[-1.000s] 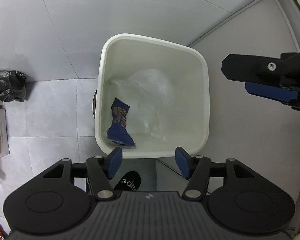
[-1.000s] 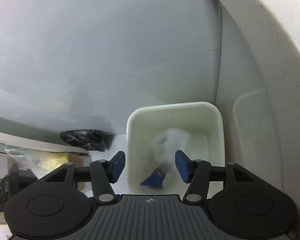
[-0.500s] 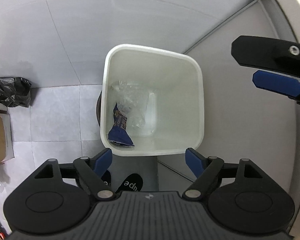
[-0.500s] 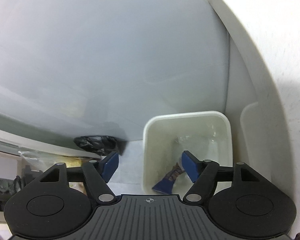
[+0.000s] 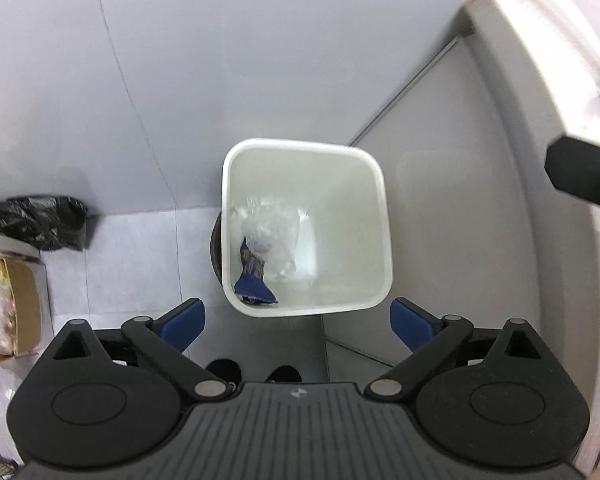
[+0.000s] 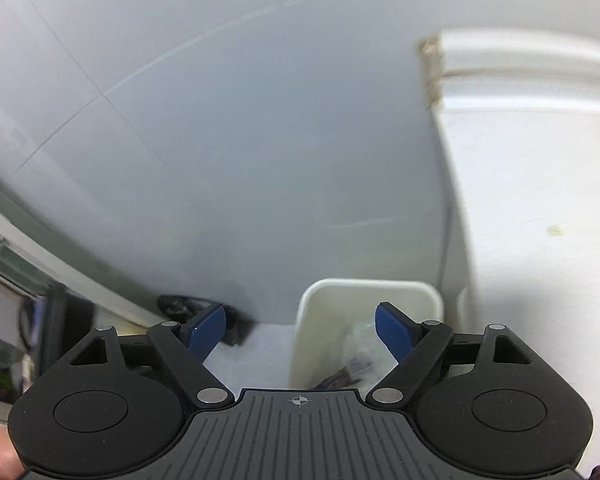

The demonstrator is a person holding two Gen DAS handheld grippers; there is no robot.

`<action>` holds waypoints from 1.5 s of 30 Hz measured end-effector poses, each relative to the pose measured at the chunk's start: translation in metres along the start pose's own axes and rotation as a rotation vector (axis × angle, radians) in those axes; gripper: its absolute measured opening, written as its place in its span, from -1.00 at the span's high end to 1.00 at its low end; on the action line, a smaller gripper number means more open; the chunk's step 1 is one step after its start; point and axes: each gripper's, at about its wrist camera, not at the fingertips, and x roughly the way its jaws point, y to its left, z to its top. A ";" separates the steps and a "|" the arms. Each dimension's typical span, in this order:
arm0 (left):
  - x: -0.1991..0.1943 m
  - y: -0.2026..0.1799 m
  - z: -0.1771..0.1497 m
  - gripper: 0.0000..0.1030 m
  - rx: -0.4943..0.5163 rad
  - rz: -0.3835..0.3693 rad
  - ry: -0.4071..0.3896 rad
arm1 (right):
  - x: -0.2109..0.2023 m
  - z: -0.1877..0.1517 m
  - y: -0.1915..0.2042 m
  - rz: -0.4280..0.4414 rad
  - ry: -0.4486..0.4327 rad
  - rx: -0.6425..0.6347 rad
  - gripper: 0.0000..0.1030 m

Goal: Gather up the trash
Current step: 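Grasp the small red packet with the left gripper while the right grasps the large red packet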

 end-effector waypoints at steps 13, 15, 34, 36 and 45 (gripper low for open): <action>-0.056 -0.056 -0.005 -0.97 0.130 -0.054 -0.208 | -0.116 -0.032 -0.049 -0.196 -0.197 -0.041 -0.76; -0.062 -0.068 -0.005 -0.97 0.172 -0.070 -0.234 | -0.133 -0.038 -0.059 -0.225 -0.219 -0.057 -0.79; -0.058 -0.204 -0.029 -0.97 0.693 -0.282 -0.325 | -0.218 -0.123 -0.148 -0.435 -0.237 -0.120 -0.90; -0.054 -0.220 -0.032 -0.95 0.753 -0.295 -0.328 | -0.218 -0.125 -0.159 -0.439 -0.226 -0.100 -0.90; -0.034 -0.282 -0.025 -0.62 1.005 -0.410 -0.326 | -0.210 -0.129 -0.196 -0.403 -0.178 -0.017 -0.90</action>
